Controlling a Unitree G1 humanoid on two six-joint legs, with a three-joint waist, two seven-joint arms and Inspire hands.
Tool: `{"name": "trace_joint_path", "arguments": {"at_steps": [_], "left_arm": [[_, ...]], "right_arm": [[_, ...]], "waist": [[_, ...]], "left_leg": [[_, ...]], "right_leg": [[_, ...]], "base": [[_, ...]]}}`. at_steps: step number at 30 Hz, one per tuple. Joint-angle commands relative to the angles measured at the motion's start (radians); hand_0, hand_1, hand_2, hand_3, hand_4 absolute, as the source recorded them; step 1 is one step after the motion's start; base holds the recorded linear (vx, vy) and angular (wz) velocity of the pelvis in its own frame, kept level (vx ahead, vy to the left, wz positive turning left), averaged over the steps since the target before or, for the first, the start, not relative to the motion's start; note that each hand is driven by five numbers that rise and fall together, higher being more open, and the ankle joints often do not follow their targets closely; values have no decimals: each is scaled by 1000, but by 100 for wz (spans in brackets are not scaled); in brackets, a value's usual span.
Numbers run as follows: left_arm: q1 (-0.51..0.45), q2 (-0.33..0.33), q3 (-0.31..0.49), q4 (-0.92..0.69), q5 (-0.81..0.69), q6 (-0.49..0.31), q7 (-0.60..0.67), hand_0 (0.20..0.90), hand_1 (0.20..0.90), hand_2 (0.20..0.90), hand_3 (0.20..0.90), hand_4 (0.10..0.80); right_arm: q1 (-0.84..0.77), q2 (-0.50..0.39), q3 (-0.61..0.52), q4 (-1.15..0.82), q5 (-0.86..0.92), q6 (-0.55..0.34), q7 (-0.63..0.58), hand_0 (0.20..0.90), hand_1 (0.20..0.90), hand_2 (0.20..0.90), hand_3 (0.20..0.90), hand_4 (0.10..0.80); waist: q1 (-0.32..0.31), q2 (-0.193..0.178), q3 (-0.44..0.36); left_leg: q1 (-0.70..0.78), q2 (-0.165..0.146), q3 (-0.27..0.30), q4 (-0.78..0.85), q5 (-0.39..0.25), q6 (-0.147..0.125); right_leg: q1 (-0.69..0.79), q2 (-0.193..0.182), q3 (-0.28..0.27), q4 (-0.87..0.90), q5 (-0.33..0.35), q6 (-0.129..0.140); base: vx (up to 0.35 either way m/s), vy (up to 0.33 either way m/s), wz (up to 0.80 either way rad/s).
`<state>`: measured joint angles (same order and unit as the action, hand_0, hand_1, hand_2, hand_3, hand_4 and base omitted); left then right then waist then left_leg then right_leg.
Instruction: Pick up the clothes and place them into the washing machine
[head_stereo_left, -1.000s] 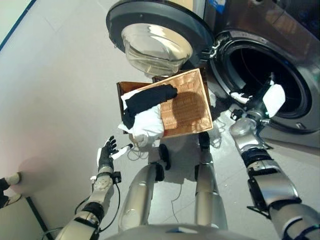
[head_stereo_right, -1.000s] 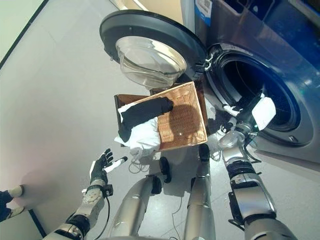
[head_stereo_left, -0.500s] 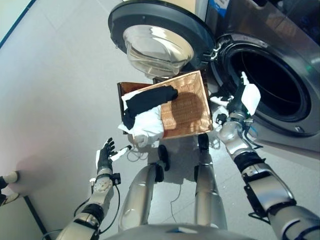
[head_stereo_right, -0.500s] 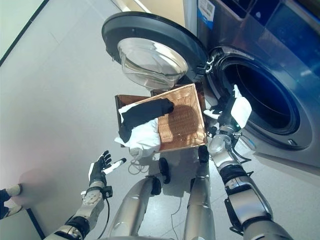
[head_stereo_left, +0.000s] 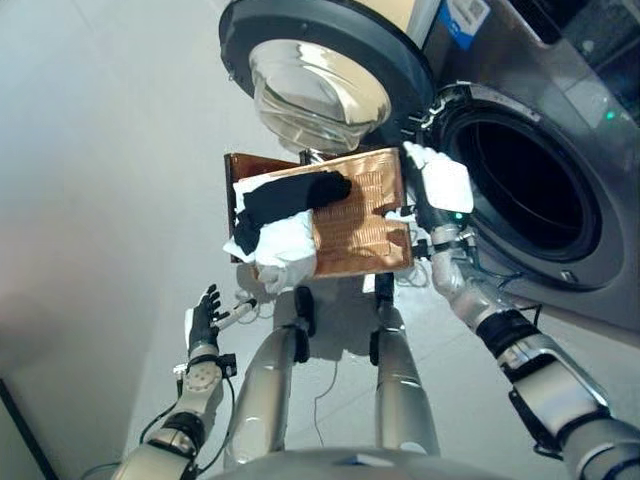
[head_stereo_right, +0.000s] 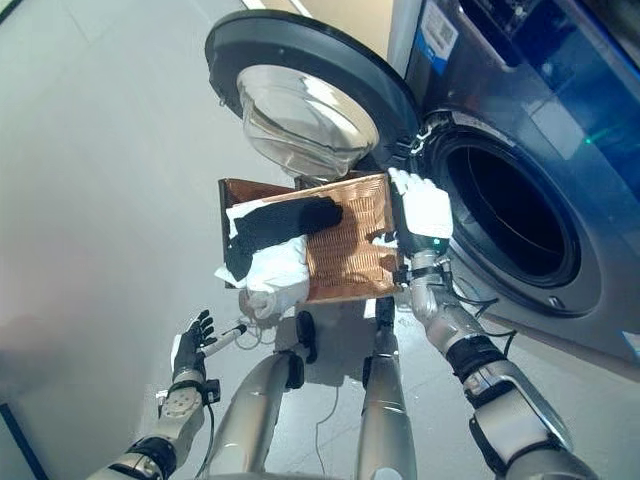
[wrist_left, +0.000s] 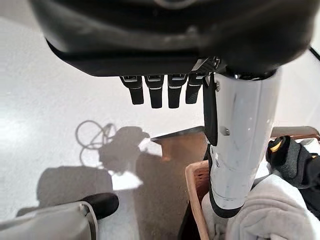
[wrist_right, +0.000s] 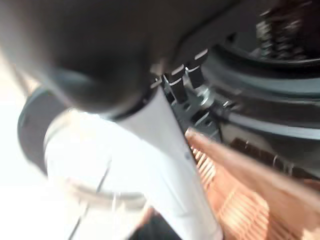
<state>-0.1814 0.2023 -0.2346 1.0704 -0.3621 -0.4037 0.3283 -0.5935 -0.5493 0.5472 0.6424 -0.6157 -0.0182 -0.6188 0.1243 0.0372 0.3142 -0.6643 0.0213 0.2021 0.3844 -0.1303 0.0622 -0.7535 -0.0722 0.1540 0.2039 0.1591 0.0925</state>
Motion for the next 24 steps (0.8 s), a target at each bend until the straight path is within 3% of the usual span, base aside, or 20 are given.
{"name": "trace_joint_path", "arguments": {"at_steps": [1, 11, 24], "left_arm": [[-12, 67, 53, 5, -7, -59, 40, 900, 900, 900, 900, 800], [-41, 81, 58, -15, -6, -45, 75, 900, 900, 900, 900, 800], [-80, 125, 94, 56, -10, -18, 124, 900, 900, 900, 900, 800]], "right_arm": [[-102, -37, 5, -94, -73, -12, -11, 900, 900, 900, 900, 800], [-270, -7, 120, -18, -121, 23, 30, 900, 900, 900, 900, 800], [-441, 136, 216, 105, -106, 25, 53, 900, 900, 900, 900, 800]], "waist": [[44, 17, 3], [76, -4, 46], [105, -35, 105]], "left_leg": [[89, -14, -35, -281, 198, -71], [113, -20, -81, -351, 244, -74], [96, -13, -115, -344, 254, -76]], "right_leg": [[117, 42, -65, 52, -122, -30], [155, 27, -118, 3, -109, -30], [149, 30, -147, 22, -114, -32]], "base": [[12, -28, 24], [17, -2, 22], [3, 0, 5]]}}
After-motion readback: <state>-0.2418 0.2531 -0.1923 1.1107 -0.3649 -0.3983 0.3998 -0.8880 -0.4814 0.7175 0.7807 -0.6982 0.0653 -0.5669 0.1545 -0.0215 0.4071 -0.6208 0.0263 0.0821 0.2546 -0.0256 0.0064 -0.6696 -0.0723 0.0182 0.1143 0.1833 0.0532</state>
